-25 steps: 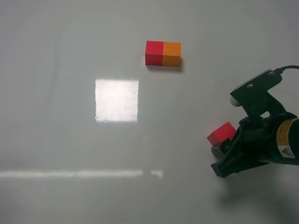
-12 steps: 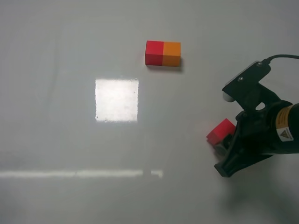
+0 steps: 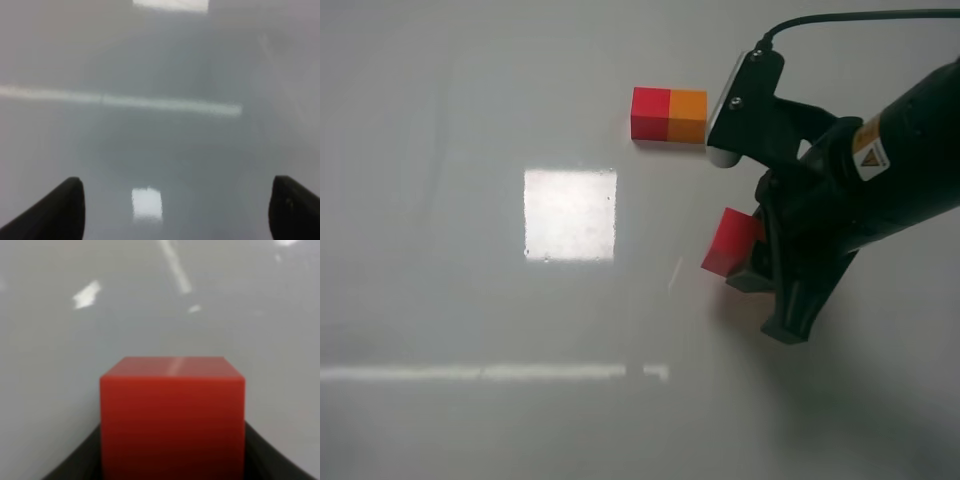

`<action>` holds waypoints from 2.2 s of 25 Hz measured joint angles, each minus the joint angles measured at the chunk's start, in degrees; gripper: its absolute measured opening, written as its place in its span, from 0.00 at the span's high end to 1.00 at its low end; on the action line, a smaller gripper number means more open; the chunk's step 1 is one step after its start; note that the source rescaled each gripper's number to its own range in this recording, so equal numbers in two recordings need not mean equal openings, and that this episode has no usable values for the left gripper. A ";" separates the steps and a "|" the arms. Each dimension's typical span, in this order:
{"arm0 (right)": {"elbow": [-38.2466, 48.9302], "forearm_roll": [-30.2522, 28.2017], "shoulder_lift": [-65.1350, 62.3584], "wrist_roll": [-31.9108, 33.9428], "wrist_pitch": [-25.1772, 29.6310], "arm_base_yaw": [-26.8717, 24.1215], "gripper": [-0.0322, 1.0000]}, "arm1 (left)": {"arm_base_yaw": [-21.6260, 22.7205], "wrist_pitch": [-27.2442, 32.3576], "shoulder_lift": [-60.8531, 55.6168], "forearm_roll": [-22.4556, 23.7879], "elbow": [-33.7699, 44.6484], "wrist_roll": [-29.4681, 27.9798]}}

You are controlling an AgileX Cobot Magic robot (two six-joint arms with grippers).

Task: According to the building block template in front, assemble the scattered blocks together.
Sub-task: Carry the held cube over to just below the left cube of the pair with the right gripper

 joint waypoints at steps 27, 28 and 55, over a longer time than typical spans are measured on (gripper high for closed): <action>-14.76 -3.24 19.43 -13.48 -0.03 5.83 0.97 | 0.00 0.00 0.00 0.00 0.00 0.00; -14.76 -2.70 19.43 -13.60 -0.32 5.52 0.97 | 0.00 0.00 0.00 0.00 0.00 0.00; -14.29 0.79 19.43 -16.77 -2.61 3.94 0.97 | 0.00 0.00 0.00 0.00 0.00 -0.06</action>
